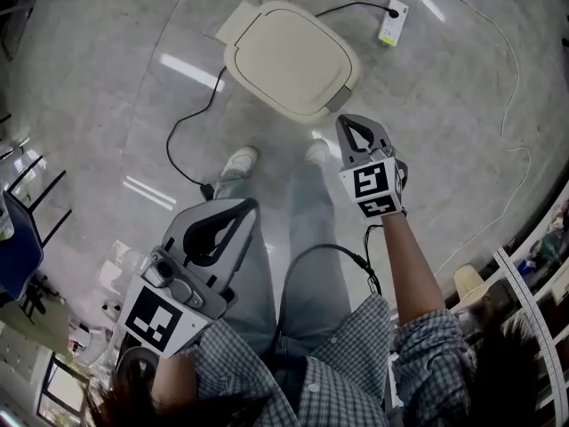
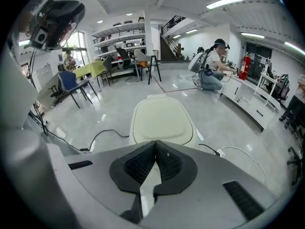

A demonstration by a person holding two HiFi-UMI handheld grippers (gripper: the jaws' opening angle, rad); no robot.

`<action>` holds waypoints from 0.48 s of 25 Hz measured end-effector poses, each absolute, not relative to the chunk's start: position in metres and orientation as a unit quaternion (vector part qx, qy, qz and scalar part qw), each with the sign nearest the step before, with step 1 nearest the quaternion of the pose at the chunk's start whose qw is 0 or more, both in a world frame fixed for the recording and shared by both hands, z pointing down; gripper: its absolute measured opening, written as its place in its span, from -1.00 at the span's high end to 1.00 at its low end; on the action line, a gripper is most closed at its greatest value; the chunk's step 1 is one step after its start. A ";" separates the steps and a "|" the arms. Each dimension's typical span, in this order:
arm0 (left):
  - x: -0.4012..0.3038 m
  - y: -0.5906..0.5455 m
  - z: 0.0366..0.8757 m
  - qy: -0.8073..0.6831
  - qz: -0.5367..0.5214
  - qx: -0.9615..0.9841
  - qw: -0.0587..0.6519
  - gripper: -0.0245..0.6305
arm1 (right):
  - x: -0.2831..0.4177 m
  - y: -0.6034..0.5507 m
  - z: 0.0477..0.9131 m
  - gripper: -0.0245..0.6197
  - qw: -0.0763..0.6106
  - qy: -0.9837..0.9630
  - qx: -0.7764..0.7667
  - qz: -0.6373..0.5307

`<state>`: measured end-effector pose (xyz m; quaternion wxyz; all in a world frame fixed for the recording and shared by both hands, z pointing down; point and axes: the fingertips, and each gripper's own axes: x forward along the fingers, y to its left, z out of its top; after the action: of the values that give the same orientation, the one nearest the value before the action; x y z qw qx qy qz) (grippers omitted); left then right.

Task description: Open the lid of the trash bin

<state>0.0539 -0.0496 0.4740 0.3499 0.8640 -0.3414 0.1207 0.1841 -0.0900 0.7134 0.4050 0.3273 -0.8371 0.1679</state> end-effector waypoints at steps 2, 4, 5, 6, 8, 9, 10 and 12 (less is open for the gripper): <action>0.053 -0.048 0.477 -0.341 0.122 0.863 0.352 0.93 | 0.184 -0.087 0.726 0.86 0.414 -0.835 0.318 0.172; 0.053 -0.046 0.479 -0.340 0.125 0.862 0.354 0.93 | 0.187 -0.086 0.737 0.86 0.423 -0.833 0.311 0.174; 0.053 -0.045 0.481 -0.339 0.127 0.862 0.355 0.93 | 0.188 -0.086 0.741 0.86 0.427 -0.832 0.308 0.175; 0.053 -0.045 0.483 -0.339 0.129 0.861 0.356 0.93 | 0.189 -0.086 0.746 0.86 0.432 -0.830 0.307 0.176; 0.051 -0.045 0.485 -0.342 0.129 0.859 0.358 0.93 | 0.191 -0.088 0.755 0.86 0.441 -0.825 0.306 0.178; 0.051 -0.045 0.486 -0.343 0.129 0.858 0.360 0.93 | 0.192 -0.088 0.759 0.86 0.444 -0.823 0.306 0.181; 0.050 -0.045 0.487 -0.345 0.129 0.857 0.361 0.93 | 0.192 -0.088 0.763 0.86 0.445 -0.821 0.307 0.184; 0.049 -0.045 0.488 -0.347 0.130 0.855 0.363 0.93 | 0.191 -0.088 0.770 0.86 0.449 -0.817 0.306 0.192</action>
<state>0.0488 -0.0445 0.4883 0.3634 0.8548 -0.3470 0.1299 0.1914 -0.0881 0.7698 0.4492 0.3064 -0.8169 0.1923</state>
